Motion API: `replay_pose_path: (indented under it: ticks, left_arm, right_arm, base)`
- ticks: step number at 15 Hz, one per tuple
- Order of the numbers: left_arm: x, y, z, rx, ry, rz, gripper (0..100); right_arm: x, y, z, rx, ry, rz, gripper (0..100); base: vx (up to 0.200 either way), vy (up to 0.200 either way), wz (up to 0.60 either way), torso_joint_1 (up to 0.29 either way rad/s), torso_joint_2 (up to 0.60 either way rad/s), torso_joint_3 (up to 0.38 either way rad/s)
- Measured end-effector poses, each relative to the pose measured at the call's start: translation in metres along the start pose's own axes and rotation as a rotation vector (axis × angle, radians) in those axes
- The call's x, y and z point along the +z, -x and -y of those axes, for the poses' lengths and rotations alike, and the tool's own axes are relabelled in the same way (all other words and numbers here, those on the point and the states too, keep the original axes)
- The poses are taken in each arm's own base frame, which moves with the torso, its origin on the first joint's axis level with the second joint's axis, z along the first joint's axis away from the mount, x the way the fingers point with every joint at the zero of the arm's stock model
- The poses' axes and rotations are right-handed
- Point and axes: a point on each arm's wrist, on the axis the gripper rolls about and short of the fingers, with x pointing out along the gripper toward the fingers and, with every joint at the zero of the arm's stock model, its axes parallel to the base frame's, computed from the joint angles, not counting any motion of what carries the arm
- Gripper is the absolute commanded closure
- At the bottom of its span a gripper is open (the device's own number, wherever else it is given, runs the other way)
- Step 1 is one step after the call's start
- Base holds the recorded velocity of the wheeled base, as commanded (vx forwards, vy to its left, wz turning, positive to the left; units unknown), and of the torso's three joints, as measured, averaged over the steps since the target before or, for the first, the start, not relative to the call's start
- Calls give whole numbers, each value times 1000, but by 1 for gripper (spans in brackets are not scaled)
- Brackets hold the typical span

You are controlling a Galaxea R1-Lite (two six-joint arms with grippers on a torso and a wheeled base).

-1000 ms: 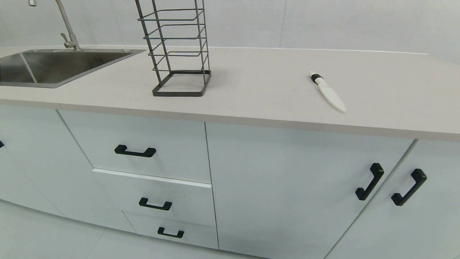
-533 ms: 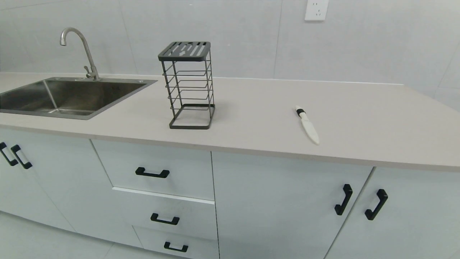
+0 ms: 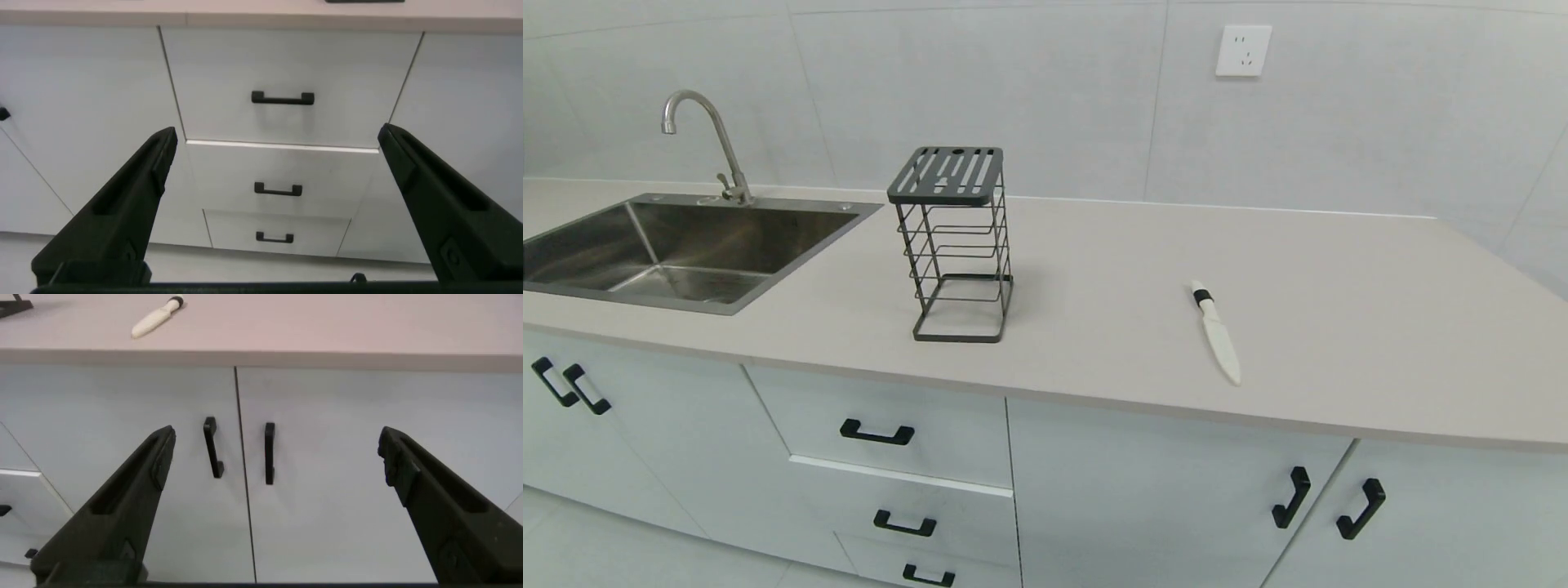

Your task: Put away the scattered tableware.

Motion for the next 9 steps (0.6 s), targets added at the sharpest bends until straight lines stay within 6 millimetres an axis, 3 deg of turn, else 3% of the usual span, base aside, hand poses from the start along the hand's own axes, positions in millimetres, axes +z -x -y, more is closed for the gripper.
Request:
replay_pose_path:
  ticks: [6, 9]
  left_arm:
    - [0, 0, 0, 0, 0, 0, 0]
    - [0, 0, 0, 0, 0, 0, 0]
  right_arm:
    - [0, 0, 0, 0, 0, 0, 0]
    - [0, 0, 0, 0, 0, 0, 0]
  base:
    - [0, 0, 0, 257, -524, -262]
    - [0, 0, 0, 98, -185, -95]
